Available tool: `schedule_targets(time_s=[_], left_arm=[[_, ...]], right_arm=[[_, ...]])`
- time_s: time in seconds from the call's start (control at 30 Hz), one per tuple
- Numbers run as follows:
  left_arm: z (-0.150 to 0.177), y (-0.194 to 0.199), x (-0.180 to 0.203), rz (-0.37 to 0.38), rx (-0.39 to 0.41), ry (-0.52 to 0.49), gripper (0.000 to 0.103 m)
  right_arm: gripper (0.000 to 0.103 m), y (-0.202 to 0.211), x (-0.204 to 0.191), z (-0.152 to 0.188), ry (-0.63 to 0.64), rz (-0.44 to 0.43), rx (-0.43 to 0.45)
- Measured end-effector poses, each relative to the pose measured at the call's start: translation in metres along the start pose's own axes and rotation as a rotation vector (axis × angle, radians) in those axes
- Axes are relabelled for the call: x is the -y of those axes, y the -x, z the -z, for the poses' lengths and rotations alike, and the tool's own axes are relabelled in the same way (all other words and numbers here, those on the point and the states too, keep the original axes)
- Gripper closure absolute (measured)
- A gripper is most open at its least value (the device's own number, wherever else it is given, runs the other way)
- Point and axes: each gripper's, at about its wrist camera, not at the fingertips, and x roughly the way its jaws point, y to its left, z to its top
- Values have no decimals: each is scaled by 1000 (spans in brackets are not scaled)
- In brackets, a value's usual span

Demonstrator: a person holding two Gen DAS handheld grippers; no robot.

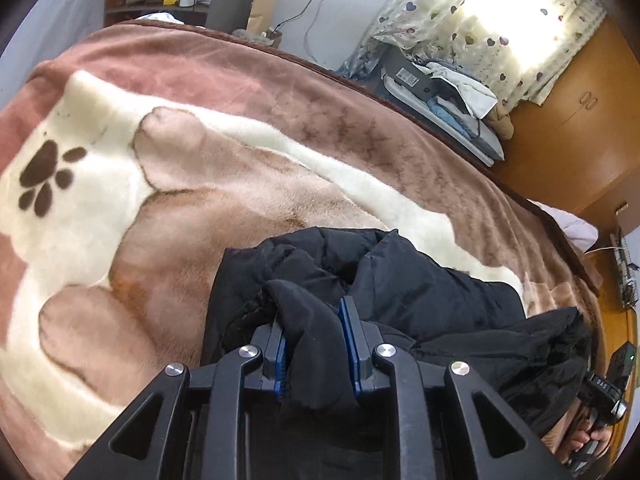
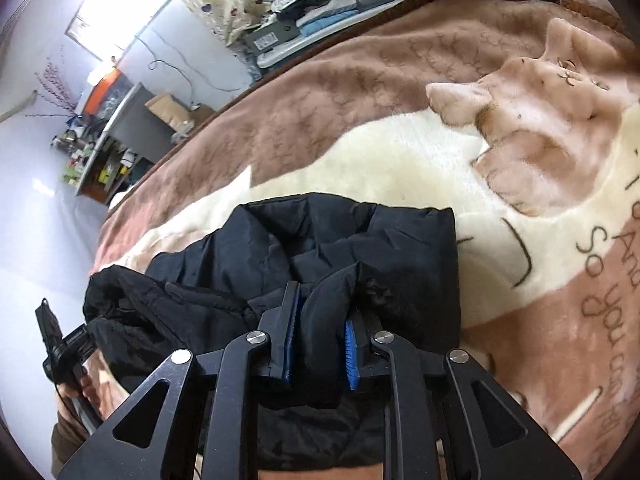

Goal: Fold large clothes
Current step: 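Lift the hem with both tools and fold it over toward the hood, then open both tools to release the folded hem onto the jacket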

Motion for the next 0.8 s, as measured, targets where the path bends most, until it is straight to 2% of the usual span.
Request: schedule_targets(time_s=[0.1,0.2,0.37,0.47,0.5,0.53,0.57,0.63,0.73,0.8], left_arm=[[-4,-12,1,-12,-11,9,78],[-11,-21,1,-14,-20,33,78],[-14,-20,-1,-4,-21,37,73],[-13,-14,-3,-4,-10,40,72],[-12,-12,-2,-4,-5,40,71],[-12,-9,-2,-10,2,42,70],[-12,-6,-2,-8,14,53,69],[-13,-3,-5,11,22,83,65],[-15,5,-1,-2,37,77,60],[-15,12,-1,0,51,92,56]], right_arm=[[82,-13,6,-7,-66,-7,-13],[80,-24,24,-14,-221,-73,-20],[74,-14,24,-13,-272,-95,22],[59,-1,23,-13,-299,-127,73],[47,3,23,-13,-300,-134,95],[42,8,22,-14,-298,-140,119],[38,16,21,-15,-301,-135,165],[38,29,23,-18,-327,-148,246],[38,38,21,-23,-300,-84,241],[38,47,12,-19,-218,-1,261]])
